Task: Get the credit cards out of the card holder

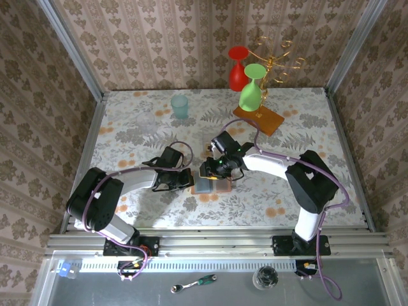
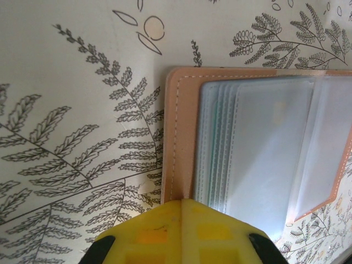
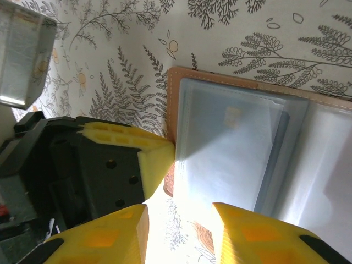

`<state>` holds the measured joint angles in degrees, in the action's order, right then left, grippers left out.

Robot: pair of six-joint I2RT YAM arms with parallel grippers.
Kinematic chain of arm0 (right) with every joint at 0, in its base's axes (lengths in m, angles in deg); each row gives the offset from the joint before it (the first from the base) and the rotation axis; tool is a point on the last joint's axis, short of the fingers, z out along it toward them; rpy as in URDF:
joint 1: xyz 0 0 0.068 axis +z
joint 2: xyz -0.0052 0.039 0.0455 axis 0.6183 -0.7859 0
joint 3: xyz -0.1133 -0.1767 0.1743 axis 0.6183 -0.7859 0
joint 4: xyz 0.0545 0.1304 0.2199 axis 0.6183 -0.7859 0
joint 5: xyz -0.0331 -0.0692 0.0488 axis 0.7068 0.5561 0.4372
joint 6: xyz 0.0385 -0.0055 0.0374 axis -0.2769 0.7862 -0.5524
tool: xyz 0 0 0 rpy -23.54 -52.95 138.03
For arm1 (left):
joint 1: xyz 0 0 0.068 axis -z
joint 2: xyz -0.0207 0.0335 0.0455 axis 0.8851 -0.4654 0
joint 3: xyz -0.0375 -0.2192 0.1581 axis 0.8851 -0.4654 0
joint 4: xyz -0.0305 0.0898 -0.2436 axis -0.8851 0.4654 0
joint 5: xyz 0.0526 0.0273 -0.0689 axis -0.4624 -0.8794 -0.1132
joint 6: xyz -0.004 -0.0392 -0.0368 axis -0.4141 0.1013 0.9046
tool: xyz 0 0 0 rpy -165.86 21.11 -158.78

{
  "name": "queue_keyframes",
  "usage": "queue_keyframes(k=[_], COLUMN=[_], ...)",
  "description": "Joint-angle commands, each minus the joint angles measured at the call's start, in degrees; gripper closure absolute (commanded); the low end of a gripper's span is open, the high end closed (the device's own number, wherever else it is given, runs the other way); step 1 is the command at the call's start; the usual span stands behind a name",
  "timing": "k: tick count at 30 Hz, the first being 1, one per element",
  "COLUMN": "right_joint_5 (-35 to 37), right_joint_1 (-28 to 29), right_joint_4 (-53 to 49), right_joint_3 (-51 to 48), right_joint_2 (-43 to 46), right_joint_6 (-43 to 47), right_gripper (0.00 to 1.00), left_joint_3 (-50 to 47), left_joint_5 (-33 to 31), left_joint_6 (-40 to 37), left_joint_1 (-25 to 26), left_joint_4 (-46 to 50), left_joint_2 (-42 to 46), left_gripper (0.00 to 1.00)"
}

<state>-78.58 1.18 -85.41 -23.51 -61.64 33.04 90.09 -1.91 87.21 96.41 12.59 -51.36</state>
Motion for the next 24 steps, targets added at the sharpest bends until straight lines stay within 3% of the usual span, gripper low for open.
queue_keyframes(k=[1, 24], right_joint_5=[-2.00, 1.08], right_joint_1=[0.61, 0.88], right_joint_4=[1.55, 0.62], right_joint_3=[-0.66, 0.05], right_joint_2=[-1.22, -4.34], right_joint_6=[-1.44, -1.09], right_gripper=[0.64, 0.67], left_joint_3=[-0.53, -0.40], left_joint_5=[-1.69, -1.17], left_joint_6=[-0.76, -1.88], left_joint_1=[0.21, -0.23], left_joint_4=[1.06, 2.16], left_joint_2=[-0.44, -0.53], left_gripper=[1.00, 1.00])
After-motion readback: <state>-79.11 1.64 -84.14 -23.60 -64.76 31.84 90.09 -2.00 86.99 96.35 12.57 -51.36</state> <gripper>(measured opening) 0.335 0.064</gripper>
